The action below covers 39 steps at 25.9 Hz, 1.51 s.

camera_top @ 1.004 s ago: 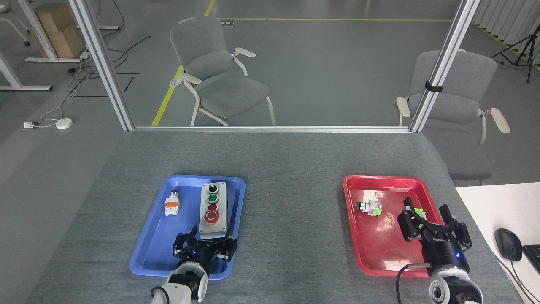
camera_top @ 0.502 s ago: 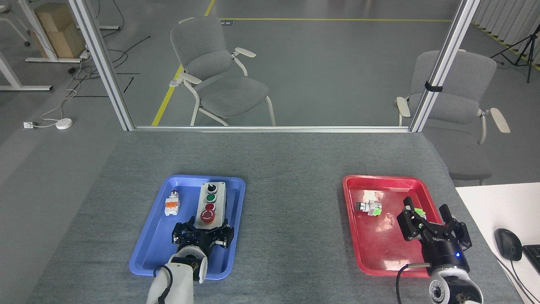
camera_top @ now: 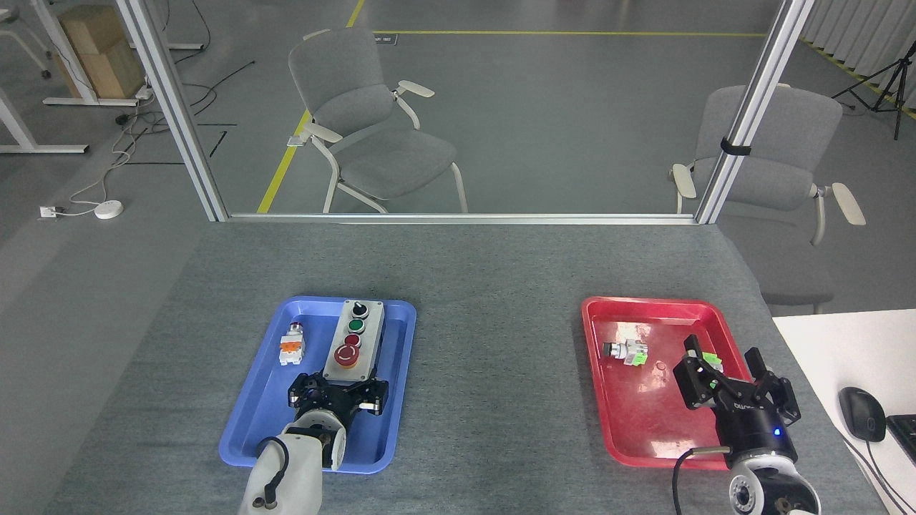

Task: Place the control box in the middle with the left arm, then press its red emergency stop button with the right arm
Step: 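Lift the control box with the left gripper off the blue tray, then carry the control box to the table between the trays and lower it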

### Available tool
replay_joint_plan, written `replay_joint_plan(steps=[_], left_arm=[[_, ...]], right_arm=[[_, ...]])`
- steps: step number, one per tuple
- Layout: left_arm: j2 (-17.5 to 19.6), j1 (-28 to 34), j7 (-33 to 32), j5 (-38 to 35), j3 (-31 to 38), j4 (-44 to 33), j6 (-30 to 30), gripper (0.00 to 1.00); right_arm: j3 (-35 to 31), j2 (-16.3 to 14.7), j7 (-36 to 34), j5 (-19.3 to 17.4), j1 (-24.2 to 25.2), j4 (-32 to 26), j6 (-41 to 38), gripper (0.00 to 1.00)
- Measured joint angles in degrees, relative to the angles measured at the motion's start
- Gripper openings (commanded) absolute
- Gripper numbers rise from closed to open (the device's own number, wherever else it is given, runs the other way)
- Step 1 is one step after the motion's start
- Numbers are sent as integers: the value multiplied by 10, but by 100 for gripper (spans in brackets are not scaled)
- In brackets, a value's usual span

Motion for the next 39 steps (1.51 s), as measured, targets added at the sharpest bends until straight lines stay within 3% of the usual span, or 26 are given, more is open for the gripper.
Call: replay_joint_plan(steps=[7, 11, 15, 19, 22, 27, 33, 39], left_arm=[[20, -11, 5, 49, 2, -26, -15, 0], [58, -1, 10, 102, 2, -91, -29, 0], [73, 44, 11, 121, -5, -178, -75, 0], [69, 83, 10, 122, -71, -241, -100, 0], [60, 92, 6, 120, -137, -254, -83, 0], [22, 93, 4, 77, -224, -238, -48, 0], [-44, 69, 1, 9, -246, -135, -40, 0], [-58, 24, 1, -3, -267, -63, -19, 0]], right_arm=[[0, 0, 1, 0, 1, 0, 0, 98], [0, 0, 1, 0, 1, 0, -1, 98], [0, 0, 2, 0, 1, 0, -1, 98], [1, 0, 3, 0, 1, 0, -1, 98], [1, 0, 3, 0, 2, -1, -1, 98], [1, 0, 2, 0, 4, -1, -1, 98], [1, 0, 1, -1, 4, -1, 0, 98], [2, 0, 1, -1, 5, 0, 0, 98]])
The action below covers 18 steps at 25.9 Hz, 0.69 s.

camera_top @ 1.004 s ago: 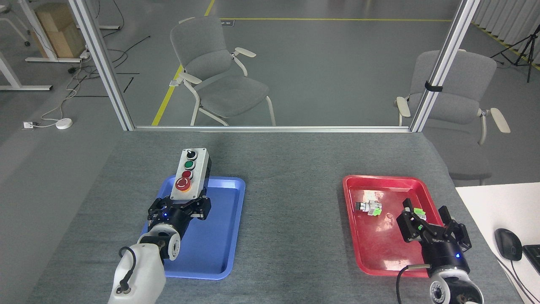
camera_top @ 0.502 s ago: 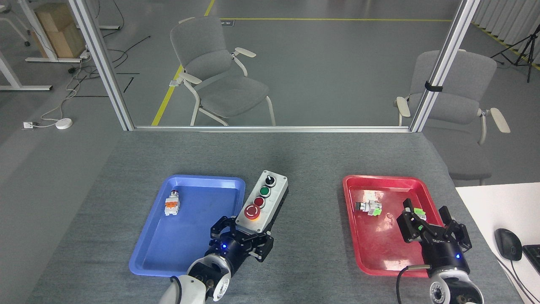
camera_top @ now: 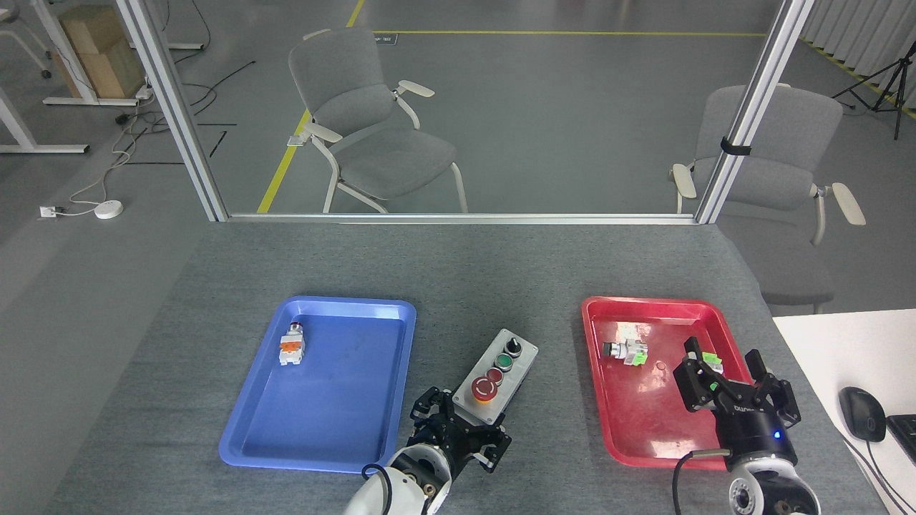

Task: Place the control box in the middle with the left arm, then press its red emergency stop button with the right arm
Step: 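Carry the control box to the table between the trays and lower it, then open the left gripper and withdraw it toward the blue tray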

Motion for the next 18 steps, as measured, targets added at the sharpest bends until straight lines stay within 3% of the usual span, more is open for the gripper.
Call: replay_joint_plan(steps=[1, 2, 4, 8, 11, 18], left_arm=[[0, -7, 0, 1, -2, 9, 4, 0], [-1, -12, 1, 2, -4, 14, 8, 12], [-1, -17, 1, 3, -6, 22, 11, 58], [-1, -21, -1, 4, -8, 25, 26, 90], [-1, -22, 3, 5, -9, 25, 31, 97], [5, 0, 11, 6, -6, -10, 28, 98]], right_arm=[[0, 0, 0, 0, 0, 0, 0, 98], [0, 0, 0, 0, 0, 0, 0, 98], [0, 0, -2, 0, 0, 0, 0, 98], [0, -1, -2, 0, 0, 0, 0, 98], [0, -5, -1, 0, 0, 0, 0, 97], [0, -7, 1, 0, -2, 0, 0, 96]])
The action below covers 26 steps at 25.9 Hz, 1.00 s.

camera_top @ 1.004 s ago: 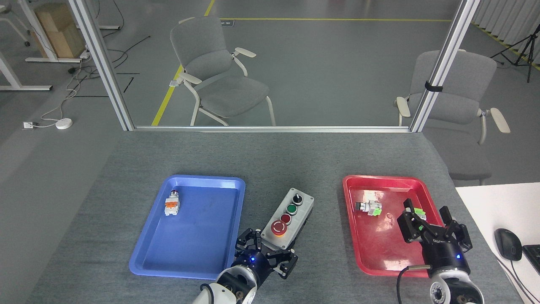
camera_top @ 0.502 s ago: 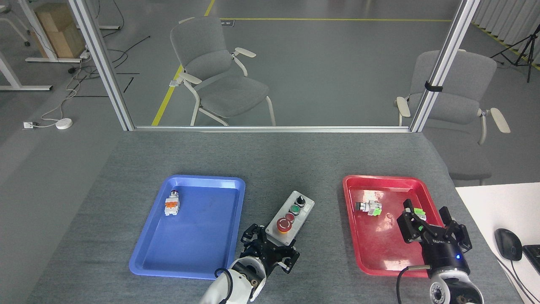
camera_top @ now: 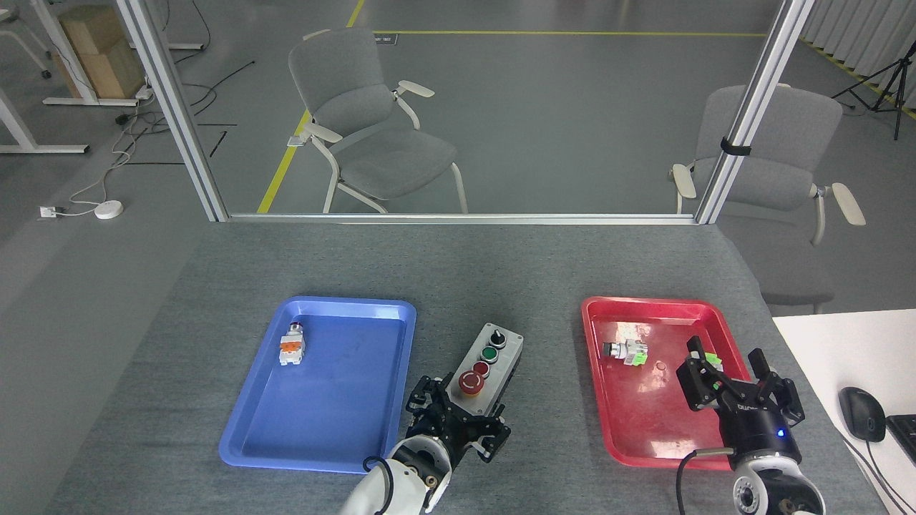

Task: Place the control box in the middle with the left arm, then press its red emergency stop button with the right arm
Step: 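Open the left gripper and withdraw it toward the blue tray, then move the right gripper over the control box's red button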

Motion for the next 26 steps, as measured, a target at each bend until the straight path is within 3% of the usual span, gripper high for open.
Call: replay_joint_plan(steps=[2, 5, 9, 13, 15, 20, 26], left_arm=[[18, 27, 0, 0, 1, -44, -6, 98], [74, 71, -1, 4, 7, -131, -6, 98], [144, 124, -3, 39, 47, -236, -25, 98], [190, 163, -4, 87, 133, -309, -69, 98], [200, 176, -3, 111, 196, -328, -92, 98], [199, 186, 1, 144, 333, -343, -121, 99], [197, 175, 1, 150, 400, -344, -123, 99]], right_arm=[[0, 0, 1, 0, 0, 0, 0, 92], [1, -1, 0, 0, -1, 0, 1, 77], [3, -3, -4, -2, -4, 0, 6, 46], [10, -3, -4, -9, -13, 1, 6, 23], [20, -4, -4, -11, -24, 1, 7, 1], [76, -11, -5, -12, -57, 14, 7, 0], [197, -2, -5, -12, -120, 74, 6, 0]])
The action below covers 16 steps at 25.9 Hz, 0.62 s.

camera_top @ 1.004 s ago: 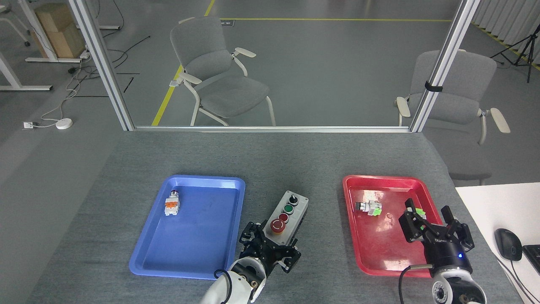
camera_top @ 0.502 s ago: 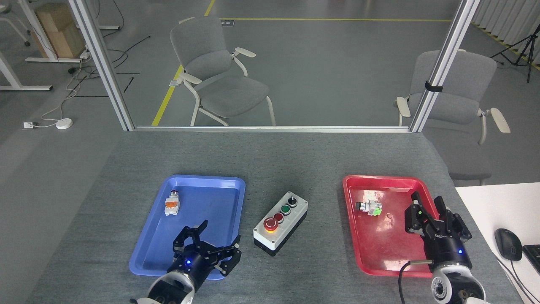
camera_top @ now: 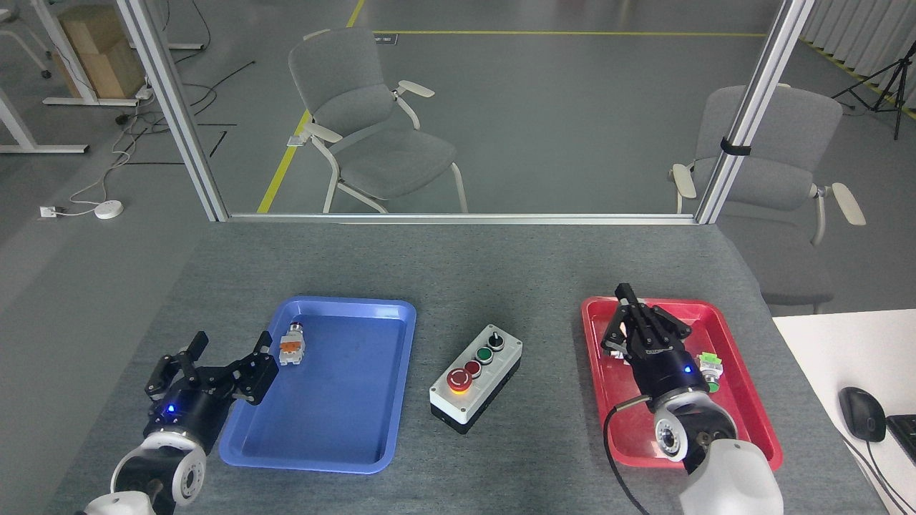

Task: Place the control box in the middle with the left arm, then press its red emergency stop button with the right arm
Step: 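Move the right gripper over the control box's red button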

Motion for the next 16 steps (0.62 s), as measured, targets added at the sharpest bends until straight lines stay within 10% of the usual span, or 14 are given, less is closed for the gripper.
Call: replay_joint_plan(steps=[16], left_arm=[[-58, -4, 4, 27, 36, 7, 8, 99]], right_arm=[[176, 70, 21, 0, -33, 105, -2, 0]])
